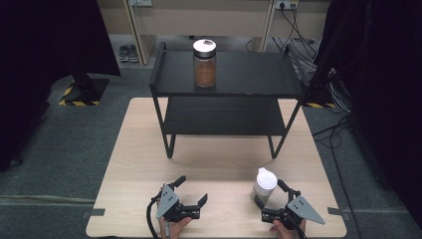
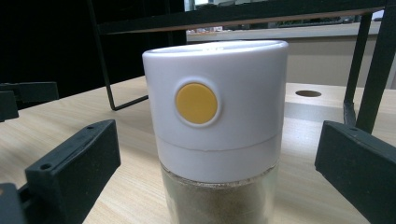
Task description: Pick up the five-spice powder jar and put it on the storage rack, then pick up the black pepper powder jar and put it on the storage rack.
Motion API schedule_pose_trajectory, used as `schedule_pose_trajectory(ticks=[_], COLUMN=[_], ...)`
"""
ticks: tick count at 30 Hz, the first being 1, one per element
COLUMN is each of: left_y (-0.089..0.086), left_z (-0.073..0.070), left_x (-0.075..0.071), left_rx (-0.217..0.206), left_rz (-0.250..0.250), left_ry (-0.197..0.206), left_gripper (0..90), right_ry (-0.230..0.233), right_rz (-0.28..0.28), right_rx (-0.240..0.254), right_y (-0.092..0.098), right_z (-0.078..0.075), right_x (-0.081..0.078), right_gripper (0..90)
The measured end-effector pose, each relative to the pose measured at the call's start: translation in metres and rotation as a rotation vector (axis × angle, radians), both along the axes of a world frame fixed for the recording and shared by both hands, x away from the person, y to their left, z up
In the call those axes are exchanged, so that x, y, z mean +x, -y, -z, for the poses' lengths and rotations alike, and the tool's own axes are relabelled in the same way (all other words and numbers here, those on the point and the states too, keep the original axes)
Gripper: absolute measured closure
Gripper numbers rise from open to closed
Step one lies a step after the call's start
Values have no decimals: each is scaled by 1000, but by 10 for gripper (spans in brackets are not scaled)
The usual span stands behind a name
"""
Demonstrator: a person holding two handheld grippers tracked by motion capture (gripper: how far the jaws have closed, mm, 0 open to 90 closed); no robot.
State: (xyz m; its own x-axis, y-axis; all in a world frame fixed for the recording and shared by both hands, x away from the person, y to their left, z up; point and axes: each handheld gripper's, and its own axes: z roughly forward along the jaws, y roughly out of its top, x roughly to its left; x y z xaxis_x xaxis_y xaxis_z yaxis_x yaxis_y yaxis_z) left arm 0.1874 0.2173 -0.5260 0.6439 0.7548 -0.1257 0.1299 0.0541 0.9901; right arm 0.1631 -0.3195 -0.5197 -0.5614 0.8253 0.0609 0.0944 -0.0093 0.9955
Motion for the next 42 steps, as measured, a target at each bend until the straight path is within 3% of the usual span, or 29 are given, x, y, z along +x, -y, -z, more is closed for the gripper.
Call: schedule_pose_trajectory(ticks=[30, 42], left_y=[-2, -2], left_z=[2, 3], left_x=[0, -1], left_rx=[-18, -24], left_rz=[1, -1], left_ry=[-1, 2], left_gripper=[6, 6], right_ry=[-2, -19], right_rz=[-6, -4], right_rx=[-9, -46], right_y=[-1, -5], right_z=[-1, -7], right_x=[1, 3], right_gripper=[4, 34])
